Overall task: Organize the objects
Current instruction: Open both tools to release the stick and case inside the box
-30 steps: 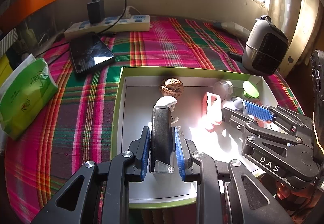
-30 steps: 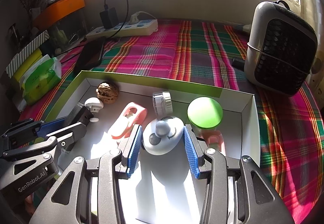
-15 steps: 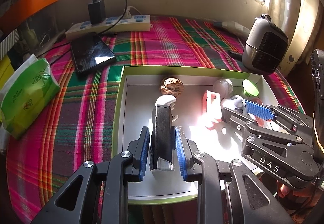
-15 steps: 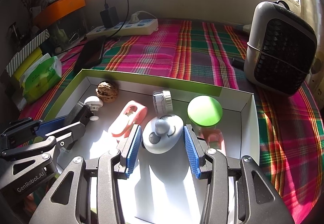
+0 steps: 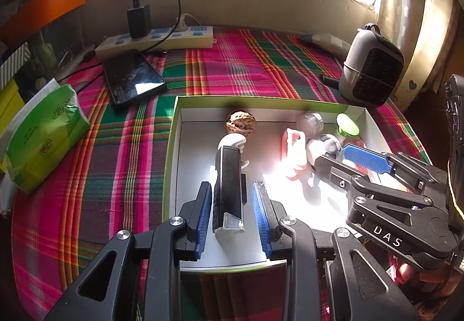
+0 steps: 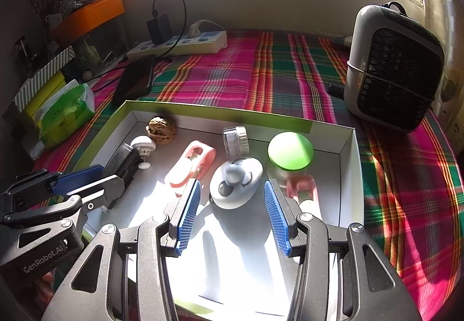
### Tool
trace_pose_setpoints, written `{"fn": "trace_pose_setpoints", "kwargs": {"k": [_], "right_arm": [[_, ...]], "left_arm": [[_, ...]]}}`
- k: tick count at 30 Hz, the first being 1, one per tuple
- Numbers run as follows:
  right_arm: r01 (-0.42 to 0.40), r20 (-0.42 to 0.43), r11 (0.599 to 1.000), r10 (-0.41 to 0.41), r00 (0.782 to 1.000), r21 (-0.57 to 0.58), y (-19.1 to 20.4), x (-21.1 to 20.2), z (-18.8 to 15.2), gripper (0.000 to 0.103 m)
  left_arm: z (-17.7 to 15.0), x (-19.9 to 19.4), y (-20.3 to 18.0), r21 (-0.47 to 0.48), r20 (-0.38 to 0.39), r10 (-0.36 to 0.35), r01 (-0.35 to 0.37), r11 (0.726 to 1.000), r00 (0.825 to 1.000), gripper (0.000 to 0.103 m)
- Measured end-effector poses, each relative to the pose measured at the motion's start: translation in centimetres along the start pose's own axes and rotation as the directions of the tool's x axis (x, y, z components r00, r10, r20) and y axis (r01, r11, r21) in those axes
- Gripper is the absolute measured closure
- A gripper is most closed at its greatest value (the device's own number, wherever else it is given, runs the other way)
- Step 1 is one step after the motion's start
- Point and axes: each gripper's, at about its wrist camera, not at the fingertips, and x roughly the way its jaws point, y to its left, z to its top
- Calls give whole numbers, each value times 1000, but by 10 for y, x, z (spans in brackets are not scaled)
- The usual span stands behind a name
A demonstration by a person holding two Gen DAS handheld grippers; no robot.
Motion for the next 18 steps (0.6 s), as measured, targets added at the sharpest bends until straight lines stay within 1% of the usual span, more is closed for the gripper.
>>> {"fn": "trace_pose_setpoints", "kwargs": {"k": [7, 18], "right_arm": [[-8, 27, 1000, 8, 1000, 26, 1, -15, -6, 55], [7, 61, 999, -9, 998, 35, 3, -39, -19, 55]], "left_arm": [[-6, -11, 0, -2, 15, -13, 13, 1000, 1000, 75], [-19, -32, -1, -8, 43, -35, 35, 999, 998, 75]]}}
